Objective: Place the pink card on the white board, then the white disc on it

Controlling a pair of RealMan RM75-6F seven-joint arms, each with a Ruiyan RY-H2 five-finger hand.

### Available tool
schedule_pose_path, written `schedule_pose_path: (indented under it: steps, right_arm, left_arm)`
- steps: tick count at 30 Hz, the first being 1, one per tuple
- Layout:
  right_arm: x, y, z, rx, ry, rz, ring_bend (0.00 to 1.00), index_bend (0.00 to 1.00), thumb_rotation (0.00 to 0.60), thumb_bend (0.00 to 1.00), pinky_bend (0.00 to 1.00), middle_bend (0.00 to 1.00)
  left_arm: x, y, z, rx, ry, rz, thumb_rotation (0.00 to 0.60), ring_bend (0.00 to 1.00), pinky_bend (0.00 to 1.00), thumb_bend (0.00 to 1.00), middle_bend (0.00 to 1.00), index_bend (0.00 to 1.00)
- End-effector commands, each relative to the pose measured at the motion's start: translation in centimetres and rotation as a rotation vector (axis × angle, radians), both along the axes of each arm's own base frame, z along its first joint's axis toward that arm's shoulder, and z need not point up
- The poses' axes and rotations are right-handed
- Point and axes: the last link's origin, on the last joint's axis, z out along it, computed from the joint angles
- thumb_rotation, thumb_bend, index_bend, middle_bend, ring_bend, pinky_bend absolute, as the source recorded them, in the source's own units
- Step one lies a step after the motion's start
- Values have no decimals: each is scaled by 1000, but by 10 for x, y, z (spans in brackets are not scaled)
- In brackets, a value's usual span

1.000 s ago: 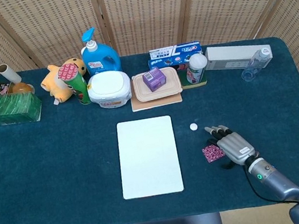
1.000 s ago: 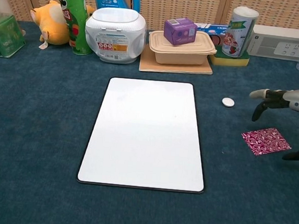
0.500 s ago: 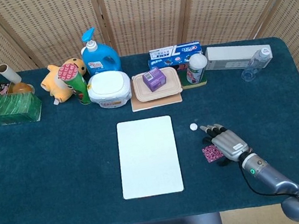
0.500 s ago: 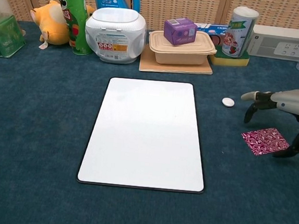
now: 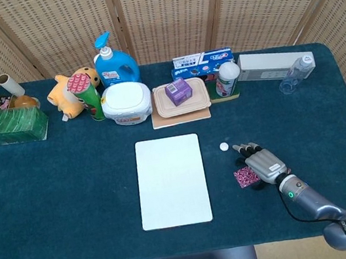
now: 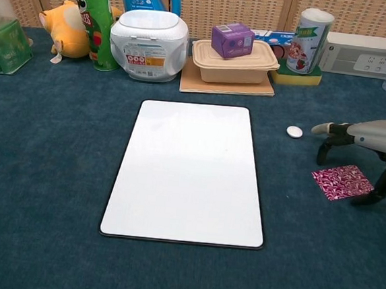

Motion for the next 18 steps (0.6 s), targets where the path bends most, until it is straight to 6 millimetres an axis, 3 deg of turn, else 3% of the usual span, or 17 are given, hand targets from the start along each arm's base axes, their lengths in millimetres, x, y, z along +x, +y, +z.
schedule_pose_path:
  steps: [1,18]
  right_arm:
    - [-2,0,0,-1,3,0,0,289,600,240,0,2]
    - [-8,-3,-4,-14,-22,-15,0,406,600,286,0,20]
  left_arm:
    - [0,0,0,-1,1,0,600,0,0,0,0,0]
    - [0,0,-2,-4,3,1,600,0,0,0,0,0]
